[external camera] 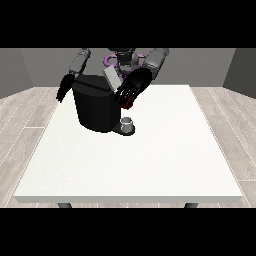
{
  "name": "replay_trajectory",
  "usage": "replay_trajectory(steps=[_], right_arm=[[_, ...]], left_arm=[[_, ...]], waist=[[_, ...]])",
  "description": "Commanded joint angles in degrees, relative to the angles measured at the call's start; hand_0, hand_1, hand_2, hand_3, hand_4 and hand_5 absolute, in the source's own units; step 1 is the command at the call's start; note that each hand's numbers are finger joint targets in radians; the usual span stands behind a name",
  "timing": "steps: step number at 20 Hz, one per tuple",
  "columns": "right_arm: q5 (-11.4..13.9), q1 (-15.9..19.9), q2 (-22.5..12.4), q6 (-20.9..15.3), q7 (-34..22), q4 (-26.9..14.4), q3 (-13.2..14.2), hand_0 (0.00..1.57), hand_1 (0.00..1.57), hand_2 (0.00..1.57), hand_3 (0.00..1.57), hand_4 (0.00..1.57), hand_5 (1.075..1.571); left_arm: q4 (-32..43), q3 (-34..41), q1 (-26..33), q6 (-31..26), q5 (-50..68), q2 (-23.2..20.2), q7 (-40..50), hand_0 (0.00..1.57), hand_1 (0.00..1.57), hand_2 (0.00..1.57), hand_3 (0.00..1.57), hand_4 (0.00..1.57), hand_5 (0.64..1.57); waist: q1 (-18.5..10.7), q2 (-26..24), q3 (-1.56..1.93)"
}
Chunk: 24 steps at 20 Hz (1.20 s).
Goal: Insert the coffee pod into the coffee machine and close the lid
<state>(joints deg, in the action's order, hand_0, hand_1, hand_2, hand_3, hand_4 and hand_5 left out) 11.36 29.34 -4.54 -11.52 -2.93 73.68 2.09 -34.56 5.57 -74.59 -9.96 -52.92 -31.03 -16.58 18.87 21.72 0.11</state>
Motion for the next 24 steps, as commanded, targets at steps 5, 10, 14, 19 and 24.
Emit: replay_trajectory(steps=[5,10,14,19,24], right_arm=[[-0.8,-7.4,1.0,0.0,1.4,-1.8,0.4,0.0,0.0,0.0,0.0,0.0,1.571],[-3.5,-15.0,1.0,2.5,6.0,-4.1,1.6,0.0,0.0,0.0,0.0,0.0,1.571],[-1.8,-17.5,3.0,-0.7,6.8,-5.8,1.2,0.0,0.0,0.0,0.0,0.0,1.571],[-5.2,-18.7,0.4,1.7,5.5,-4.2,4.3,0.0,0.0,0.0,0.0,0.0,1.571],[-7.1,-16.8,1.5,5.7,4.2,-0.2,1.7,0.0,0.0,0.0,0.0,0.0,1.571]], left_arm=[[0.6,-0.6,7.5,-1.5,0.5,3.2,0.1,0.0,0.0,0.0,0.06,0.0,1.571],[-0.9,-1.3,14.9,-2.0,1.9,8.8,0.1,0.0,0.0,0.08,0.0,0.0,1.571],[-1.3,7.5,16.2,-3.9,13.6,16.0,-1.2,0.0,0.0,0.15,0.0,0.0,1.571],[0.6,17.8,26.8,-4.2,26.6,24.0,-4.5,0.0,0.0,0.0,0.0,0.41,1.571],[2.0,17.7,36.5,-5.9,28.3,27.8,-7.3,0.0,0.0,0.0,0.0,0.42,1.571]], waist=[[-4.9,-9.2,-0.11],[-7.8,-16.3,-0.1],[-12.4,-21.7,-0.19],[-18.4,-29.0,-0.36],[-22.1,-34.7,-0.19]])
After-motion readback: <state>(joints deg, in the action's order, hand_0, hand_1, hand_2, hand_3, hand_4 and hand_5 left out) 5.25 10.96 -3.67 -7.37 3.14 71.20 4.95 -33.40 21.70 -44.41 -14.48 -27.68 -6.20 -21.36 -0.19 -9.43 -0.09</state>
